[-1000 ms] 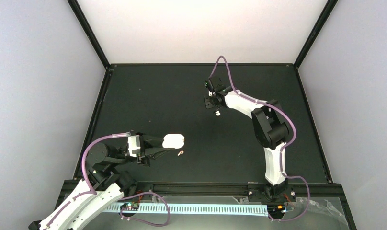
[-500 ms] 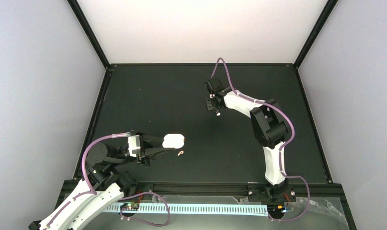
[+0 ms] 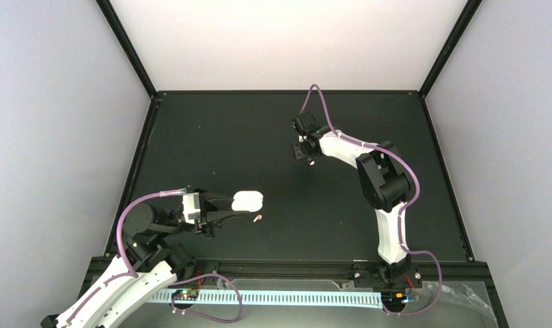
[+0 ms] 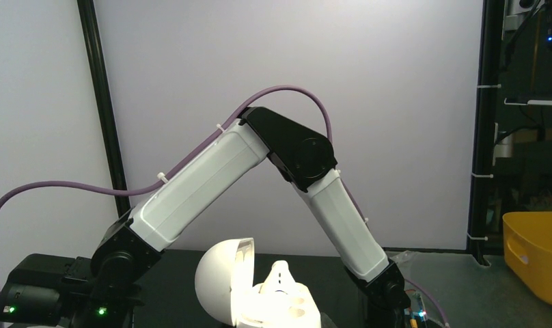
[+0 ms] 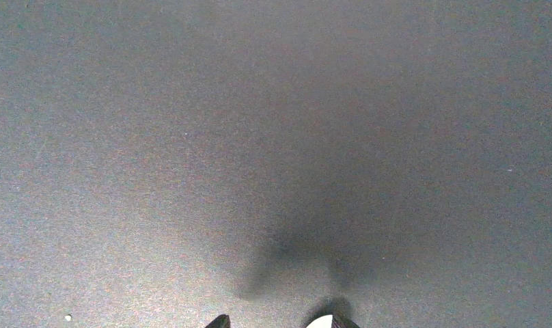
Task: Insert the wireless bluetooth earbuds into the charging case
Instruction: Pick up the earbud from the center of the board.
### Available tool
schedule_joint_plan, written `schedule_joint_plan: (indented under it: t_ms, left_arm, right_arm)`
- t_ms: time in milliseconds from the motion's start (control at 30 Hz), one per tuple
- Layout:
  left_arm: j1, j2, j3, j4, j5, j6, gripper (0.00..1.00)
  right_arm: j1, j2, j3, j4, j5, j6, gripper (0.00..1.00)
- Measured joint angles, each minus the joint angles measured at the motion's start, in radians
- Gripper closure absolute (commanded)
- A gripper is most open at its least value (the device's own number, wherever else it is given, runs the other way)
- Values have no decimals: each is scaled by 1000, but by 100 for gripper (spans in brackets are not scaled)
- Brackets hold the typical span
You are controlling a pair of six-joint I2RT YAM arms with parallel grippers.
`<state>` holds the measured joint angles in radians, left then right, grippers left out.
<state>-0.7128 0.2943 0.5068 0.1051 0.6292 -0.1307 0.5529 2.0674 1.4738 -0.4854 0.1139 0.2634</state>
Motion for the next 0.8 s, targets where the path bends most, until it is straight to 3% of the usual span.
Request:
schedule_joint_plan:
  t_ms: [800]
  left_arm:
    - [0, 0, 0, 0, 0, 0, 98]
  right_arm:
    - [0, -80, -84, 65, -34, 6, 62]
